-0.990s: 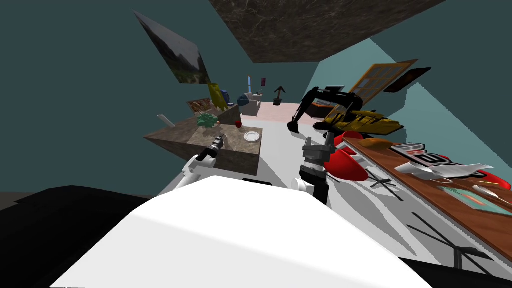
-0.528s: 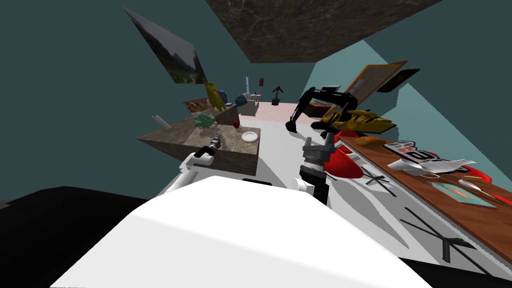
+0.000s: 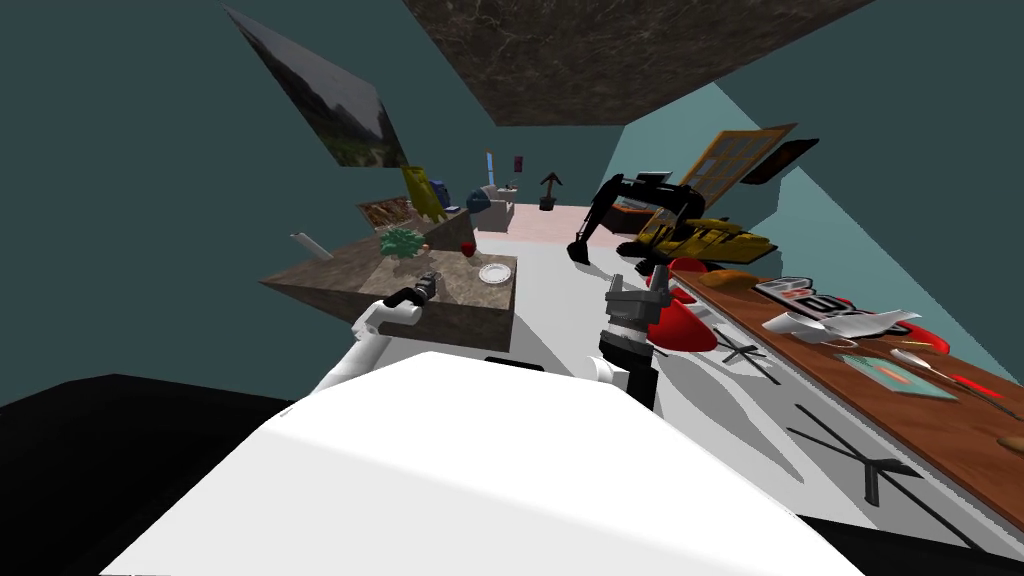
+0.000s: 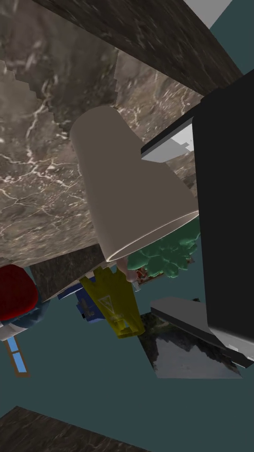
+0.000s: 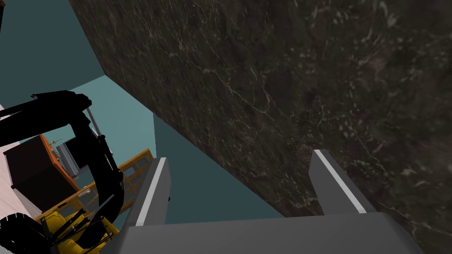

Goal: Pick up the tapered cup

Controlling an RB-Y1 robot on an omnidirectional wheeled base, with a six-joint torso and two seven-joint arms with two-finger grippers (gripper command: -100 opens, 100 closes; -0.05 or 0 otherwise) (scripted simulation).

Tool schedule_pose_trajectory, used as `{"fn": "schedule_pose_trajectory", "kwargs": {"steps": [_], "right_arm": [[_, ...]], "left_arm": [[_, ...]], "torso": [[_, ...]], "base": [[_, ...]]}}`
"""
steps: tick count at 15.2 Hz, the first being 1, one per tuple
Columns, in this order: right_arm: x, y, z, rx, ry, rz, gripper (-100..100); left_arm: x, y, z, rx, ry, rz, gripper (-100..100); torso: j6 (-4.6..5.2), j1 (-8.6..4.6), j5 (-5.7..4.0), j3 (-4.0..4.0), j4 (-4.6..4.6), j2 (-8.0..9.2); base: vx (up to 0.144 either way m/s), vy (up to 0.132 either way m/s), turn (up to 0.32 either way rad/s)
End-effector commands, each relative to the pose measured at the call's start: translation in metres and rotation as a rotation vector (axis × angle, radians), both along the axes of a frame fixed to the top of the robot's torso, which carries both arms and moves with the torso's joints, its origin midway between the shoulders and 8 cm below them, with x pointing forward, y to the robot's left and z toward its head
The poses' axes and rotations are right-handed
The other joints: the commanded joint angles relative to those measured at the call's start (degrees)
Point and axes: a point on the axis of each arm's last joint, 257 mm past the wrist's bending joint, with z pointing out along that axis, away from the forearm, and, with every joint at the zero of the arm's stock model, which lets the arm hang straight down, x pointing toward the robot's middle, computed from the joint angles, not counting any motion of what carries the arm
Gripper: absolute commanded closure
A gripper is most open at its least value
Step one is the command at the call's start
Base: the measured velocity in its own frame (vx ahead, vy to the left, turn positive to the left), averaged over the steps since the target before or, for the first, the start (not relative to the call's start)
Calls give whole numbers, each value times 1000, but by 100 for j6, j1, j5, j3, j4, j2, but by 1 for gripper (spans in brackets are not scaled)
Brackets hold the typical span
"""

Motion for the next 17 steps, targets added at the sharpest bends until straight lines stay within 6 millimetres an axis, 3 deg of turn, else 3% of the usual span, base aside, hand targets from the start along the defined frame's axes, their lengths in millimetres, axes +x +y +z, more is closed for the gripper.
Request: {"fn": "schedule_pose_trajectory", "kwargs": {"steps": [1,4,5,8,9,12,13,16,17], "right_arm": [[0,0,0,0,0,0,0],[0,0,0,0,0,0,0],[0,0,0,0,0,0,0],[0,0,0,0,0,0,0],[0,0,0,0,0,0,0],[0,0,0,0,0,0,0],[0,0,0,0,0,0,0],[0,0,0,0,0,0,0],[0,0,0,0,0,0,0]], "left_arm": [[1,24,-4,-22,40,47,-100],[-6,28,-16,-29,90,66,-100],[-5,46,-12,-47,104,102,-100],[-12,48,-23,-54,149,119,-100],[-12,65,-19,-75,162,157,-100],[-19,67,-29,-82,205,174,-100],[-21,84,-26,-106,222,214,-100],[-28,85,-33,-112,259,228,-100],[-30,101,-29,-138,272,268,-100]], "torso": [[0,0,0,0,0,0],[-1,0,-1,-1,0,-1],[-1,3,1,1,0,1],[0,1,0,0,0,-1],[-1,3,1,1,0,1],[-1,1,0,0,0,0],[-2,4,1,1,0,1],[0,2,0,0,0,-1],[-1,4,1,1,0,1]], "base": [[15,-39,-68],[12,-28,-34],[9,-28,-48],[13,-26,-46],[11,-27,-77],[13,-24,-37],[14,-26,-66],[14,-24,-37],[13,-24,-73]]}}
